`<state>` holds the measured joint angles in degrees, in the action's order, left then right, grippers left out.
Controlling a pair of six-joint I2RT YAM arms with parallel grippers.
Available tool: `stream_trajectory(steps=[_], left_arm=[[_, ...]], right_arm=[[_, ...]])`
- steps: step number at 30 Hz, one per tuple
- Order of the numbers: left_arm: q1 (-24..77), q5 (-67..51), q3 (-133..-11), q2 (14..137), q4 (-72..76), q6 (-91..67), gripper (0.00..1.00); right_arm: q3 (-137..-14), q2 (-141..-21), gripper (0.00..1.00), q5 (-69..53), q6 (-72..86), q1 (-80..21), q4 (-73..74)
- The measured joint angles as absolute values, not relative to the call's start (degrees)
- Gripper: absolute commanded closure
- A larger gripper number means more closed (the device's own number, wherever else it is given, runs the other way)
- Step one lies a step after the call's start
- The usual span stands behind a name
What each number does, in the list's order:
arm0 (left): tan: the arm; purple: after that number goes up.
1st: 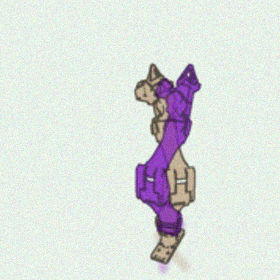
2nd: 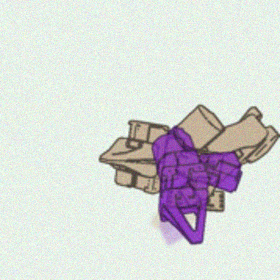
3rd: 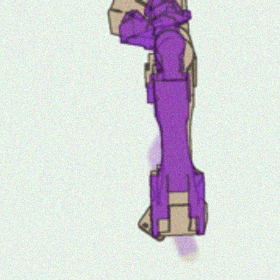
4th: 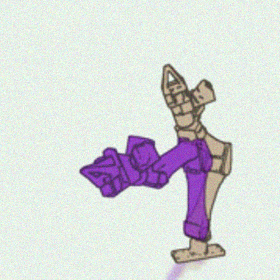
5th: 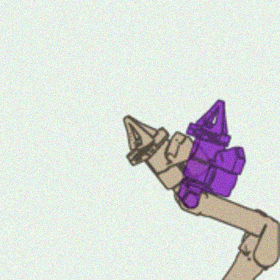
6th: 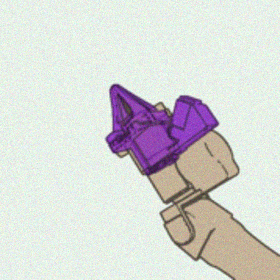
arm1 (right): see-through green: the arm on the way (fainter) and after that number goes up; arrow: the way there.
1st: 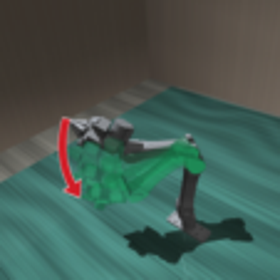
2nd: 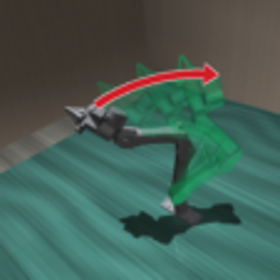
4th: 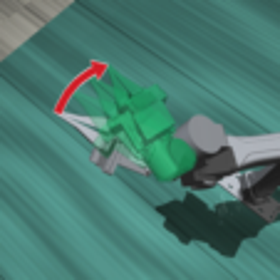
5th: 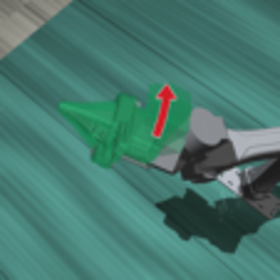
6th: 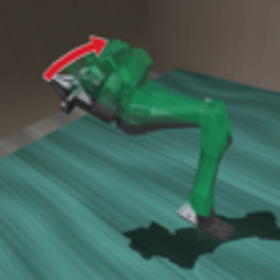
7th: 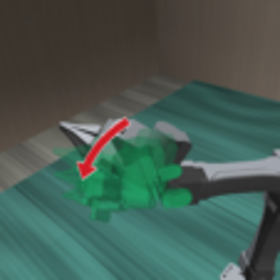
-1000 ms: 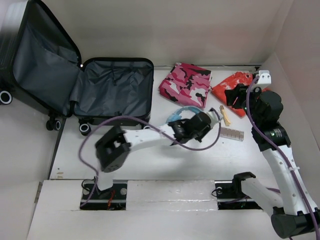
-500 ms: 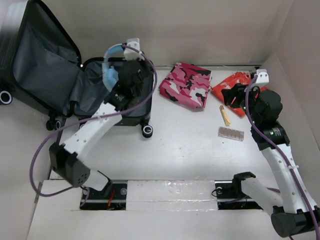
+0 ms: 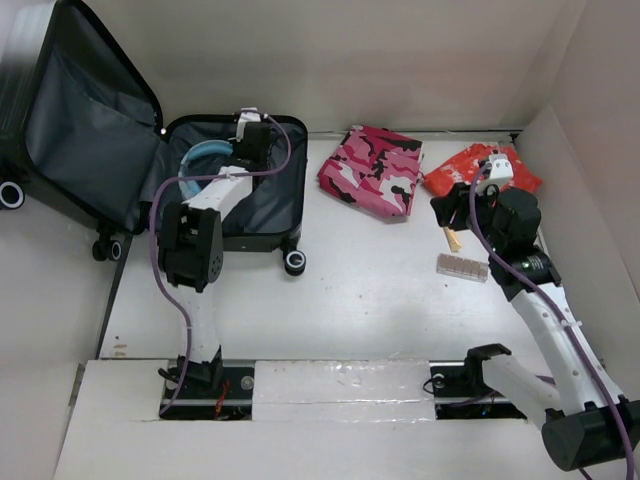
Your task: Pack the luggage
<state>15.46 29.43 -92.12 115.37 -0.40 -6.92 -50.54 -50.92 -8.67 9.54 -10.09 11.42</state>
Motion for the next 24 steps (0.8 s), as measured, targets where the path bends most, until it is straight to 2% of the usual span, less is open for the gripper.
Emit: stream_trajectory(steps=[2, 3, 4, 5, 7, 10, 14, 15, 20, 22, 23, 24], left_arm=[[14.70, 29.71, -92.29, 117.23, -1.89, -6.04, 0.58], [14.55, 29.87, -92.29, 117.56, -2.68, -5.69, 0.38], [14.57, 30.00, -92.40, 117.62, -3.31, -6.07, 0.26], [14.61, 29.89, -92.53, 117.62, -3.44, -5.58, 0.26], [14.85, 29.39, -94.00, 117.60, -3.84, -6.44, 0.19], [15.31, 27.07, -95.92, 116.75, -4.40, -7.75, 0.19], [18.70, 25.96, -97.78, 112.07, -5.56, -9.06, 0.22], [20.58, 25.89, -98.24, 110.37, -5.56, -9.50, 0.26], [35.03, 25.17, -100.68, 103.42, -3.49, -15.38, 0.32], [40.66, 22.90, -100.42, 102.37, -1.96, -20.14, 0.26], [42.61, 20.82, -99.74, 102.26, -0.60, -22.85, 0.26], [43.83, 18.44, -98.37, 102.28, 1.17, -26.09, 0.13]], right_arm=[[-50.15, -50.92, 0.47, -8.82, 9.54, -10.09, 11.40], [-50.06, -50.92, 0.47, -8.86, 9.56, -10.09, 11.40], [-50.04, -50.92, 0.47, -8.86, 9.58, -10.09, 11.38], [-50.04, -50.94, 0.47, -8.86, 9.63, -10.09, 11.31], [-49.98, -50.98, 0.46, -8.86, 9.69, -10.09, 11.00], [-49.74, -51.27, 0.46, -8.80, 9.74, -10.09, 10.83], [-49.17, -51.57, 0.46, -8.12, 9.91, -10.09, 10.50], [-48.90, -51.57, 0.46, -7.88, 10.11, -10.09, 10.39], [-48.56, -50.46, 0.47, -5.69, 10.59, -10.09, 10.46], [-48.53, -48.99, 0.47, -4.78, 10.81, -10.09, 10.63], [-48.53, -48.07, 0.47, -4.34, 10.83, -10.09, 10.85], [-48.53, -47.09, 0.47, -4.01, 10.90, -10.09, 11.03]])
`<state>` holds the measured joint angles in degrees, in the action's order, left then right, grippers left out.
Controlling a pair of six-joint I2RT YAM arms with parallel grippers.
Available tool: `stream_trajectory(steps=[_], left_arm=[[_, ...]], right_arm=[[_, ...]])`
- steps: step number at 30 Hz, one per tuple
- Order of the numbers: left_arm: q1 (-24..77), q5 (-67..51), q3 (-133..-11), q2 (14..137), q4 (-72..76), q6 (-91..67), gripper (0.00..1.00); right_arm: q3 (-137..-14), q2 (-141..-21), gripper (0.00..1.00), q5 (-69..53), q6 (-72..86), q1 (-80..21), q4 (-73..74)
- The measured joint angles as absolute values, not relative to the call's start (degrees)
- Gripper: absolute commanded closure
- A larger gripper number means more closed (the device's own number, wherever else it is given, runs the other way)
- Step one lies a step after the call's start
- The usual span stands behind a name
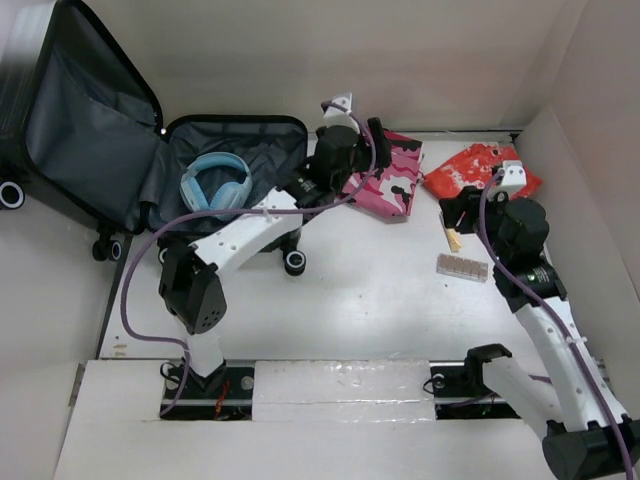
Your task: Pack the luggage
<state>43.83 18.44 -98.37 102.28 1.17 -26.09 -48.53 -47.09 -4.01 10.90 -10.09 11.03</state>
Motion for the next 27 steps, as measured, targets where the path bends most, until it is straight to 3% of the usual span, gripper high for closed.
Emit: stream_trajectory(steps=[1, 7, 8, 9, 12, 14, 20, 22, 27], left_arm=[[44.31, 15.70, -95.83, 102.32, 3.64, -29.65, 0.00], [42.87, 11.55, -78.94, 107.98, 17.04, -45.50, 0.00], [42.65, 11.68, -77.08, 109.89, 18.52, -47.86, 0.16], [42.59, 11.75, -75.59, 111.72, 19.49, -50.63, 0.24], [42.02, 11.77, -73.41, 116.60, 20.86, -57.84, 0.32], [41.89, 12.12, -72.73, 118.48, 21.15, -62.46, 0.30], [41.65, 15.53, -76.07, 120.68, 18.74, -73.21, 0.31], [41.39, 15.77, -80.09, 123.20, 16.23, -76.66, 0.38], [39.94, 16.43, -93.82, 131.76, 9.82, -81.71, 0.36]], right_arm=[[-48.53, -46.13, 0.47, -3.62, 10.96, -10.09, 11.18], [-48.53, -42.41, 0.47, -2.44, 11.00, -10.09, 12.47], [-48.53, -42.17, 0.47, -2.26, 10.98, -10.09, 12.91], [-48.53, -41.95, 0.47, -2.04, 10.98, -10.09, 13.47], [-48.53, -41.12, 0.47, -1.61, 10.96, -10.09, 14.76], [-48.53, -40.51, 0.47, -1.45, 10.96, -10.09, 15.03], [-48.10, -39.97, 0.47, -1.96, 10.96, -10.09, 15.16], [-47.68, -39.81, 0.47, -2.44, 10.96, -10.09, 15.31], [-47.18, -39.77, 0.47, -3.90, 10.96, -10.09, 15.31]])
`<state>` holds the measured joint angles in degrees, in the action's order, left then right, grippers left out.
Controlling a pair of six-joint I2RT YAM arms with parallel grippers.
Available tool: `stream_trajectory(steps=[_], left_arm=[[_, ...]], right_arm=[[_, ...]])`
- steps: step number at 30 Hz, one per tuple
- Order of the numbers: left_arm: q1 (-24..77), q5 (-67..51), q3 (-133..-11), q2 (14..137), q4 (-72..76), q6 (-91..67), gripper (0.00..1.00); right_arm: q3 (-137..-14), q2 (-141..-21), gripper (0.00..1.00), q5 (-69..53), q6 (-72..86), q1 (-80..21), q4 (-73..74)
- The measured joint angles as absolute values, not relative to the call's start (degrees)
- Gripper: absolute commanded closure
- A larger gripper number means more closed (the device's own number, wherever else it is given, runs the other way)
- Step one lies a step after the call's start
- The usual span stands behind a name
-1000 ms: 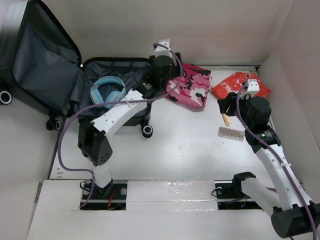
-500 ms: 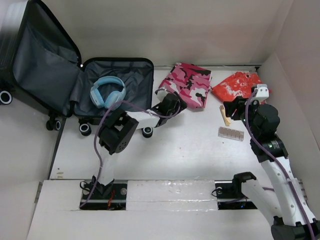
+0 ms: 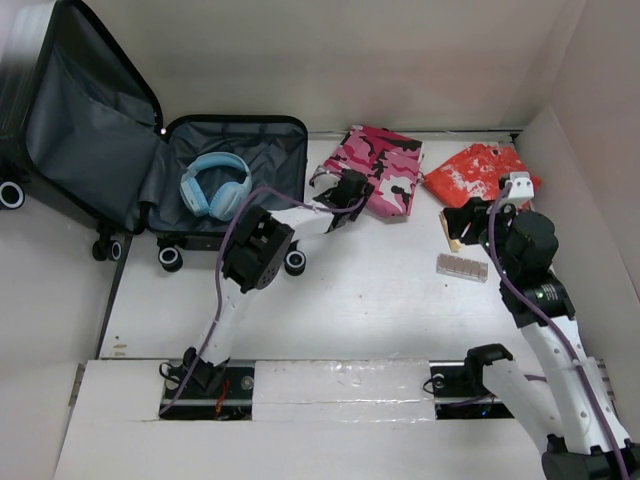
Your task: Pack the luggage
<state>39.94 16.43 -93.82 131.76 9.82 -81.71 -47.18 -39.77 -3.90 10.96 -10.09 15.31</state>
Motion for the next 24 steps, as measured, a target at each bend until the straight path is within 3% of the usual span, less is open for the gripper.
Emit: stream_trajectory(steps=[5, 8, 9, 10, 11, 24], left_arm=[[39.09, 17.41, -100.64, 134.65, 3.75, -83.35, 0.35], [38.74, 17.89, -104.97, 136.92, 0.56, -82.83, 0.59], [38.59, 18.15, -106.59, 137.95, -0.80, -82.24, 0.72], [38.48, 18.35, -107.92, 138.87, -1.76, -81.62, 0.93], [38.35, 18.55, -108.71, 139.59, -2.28, -80.99, 1.00], [36.80, 15.53, -100.03, 134.89, 8.10, -64.01, 1.00]], right_arm=[[-47.11, -39.48, 0.47, -5.26, 10.98, -10.09, 15.33], [-47.11, -38.89, 0.47, -6.24, 10.98, -10.09, 15.27], [-47.11, -38.70, 0.47, -6.48, 11.00, -10.09, 15.20], [-47.11, -38.52, 0.47, -6.63, 11.00, -10.09, 15.14], [-47.11, -38.30, 0.47, -6.72, 11.00, -10.09, 15.16], [-49.45, -33.34, 0.47, -7.55, 10.96, -10.09, 16.27]])
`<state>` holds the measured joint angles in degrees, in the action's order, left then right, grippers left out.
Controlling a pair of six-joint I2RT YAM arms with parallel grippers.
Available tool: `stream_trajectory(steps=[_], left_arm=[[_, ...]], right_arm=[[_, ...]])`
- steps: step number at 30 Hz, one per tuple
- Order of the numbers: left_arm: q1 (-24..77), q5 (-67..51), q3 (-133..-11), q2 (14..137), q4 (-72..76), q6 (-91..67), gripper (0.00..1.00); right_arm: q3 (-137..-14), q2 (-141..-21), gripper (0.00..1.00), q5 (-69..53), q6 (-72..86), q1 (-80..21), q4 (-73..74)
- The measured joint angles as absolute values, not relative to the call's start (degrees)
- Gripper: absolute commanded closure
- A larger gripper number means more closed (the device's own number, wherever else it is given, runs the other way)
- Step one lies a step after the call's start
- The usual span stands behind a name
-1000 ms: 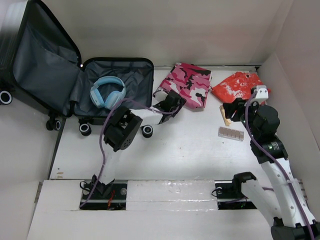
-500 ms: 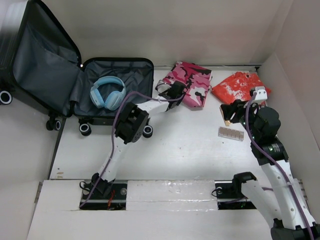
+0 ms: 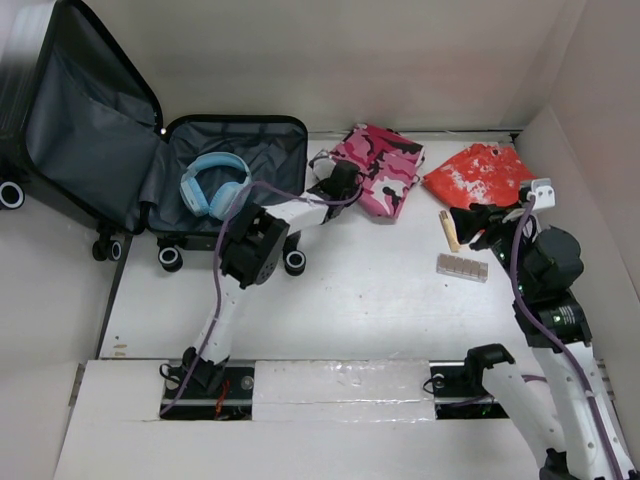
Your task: Pack the luggage
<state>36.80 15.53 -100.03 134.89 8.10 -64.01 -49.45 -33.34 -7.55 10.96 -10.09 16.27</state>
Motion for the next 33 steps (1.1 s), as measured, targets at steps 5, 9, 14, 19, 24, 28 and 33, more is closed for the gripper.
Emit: stream_trajectory(steps=[5, 9, 14, 19, 24, 28, 33], left_arm=[[34.15, 6.98, -102.91, 128.81, 5.08, -51.31, 1.00], [29.58, -3.27, -117.84, 127.57, -4.14, -40.80, 1.00], [22.83, -12.97, -139.46, 126.78, -18.00, -28.45, 1.00], [12.12, -19.59, -123.02, 111.35, -16.80, -23.09, 1.00], [-0.03, -24.49, -103.98, 102.28, -11.46, -21.26, 1.00], [-6.72, -29.74, -91.48, 101.60, -6.20, -20.47, 1.00], [-10.28, -36.67, -93.91, 108.88, -5.19, -23.49, 1.00]], right_arm=[[-50.22, -33.76, 0.46, -8.12, 10.98, -10.07, 16.21], [-50.22, -34.41, 0.46, -8.99, 10.98, -10.07, 16.05], [-50.22, -34.59, 0.46, -10.59, 11.00, -10.07, 15.81], [-50.22, -34.70, 0.46, -11.92, 11.09, -10.07, 15.75], [-50.22, -34.85, 0.46, -12.71, 11.27, -10.07, 15.75], [-50.22, -34.13, 0.46, -12.93, 11.42, -10.07, 15.81], [-50.22, -33.34, 0.46, -13.13, 11.42, -10.07, 15.81]])
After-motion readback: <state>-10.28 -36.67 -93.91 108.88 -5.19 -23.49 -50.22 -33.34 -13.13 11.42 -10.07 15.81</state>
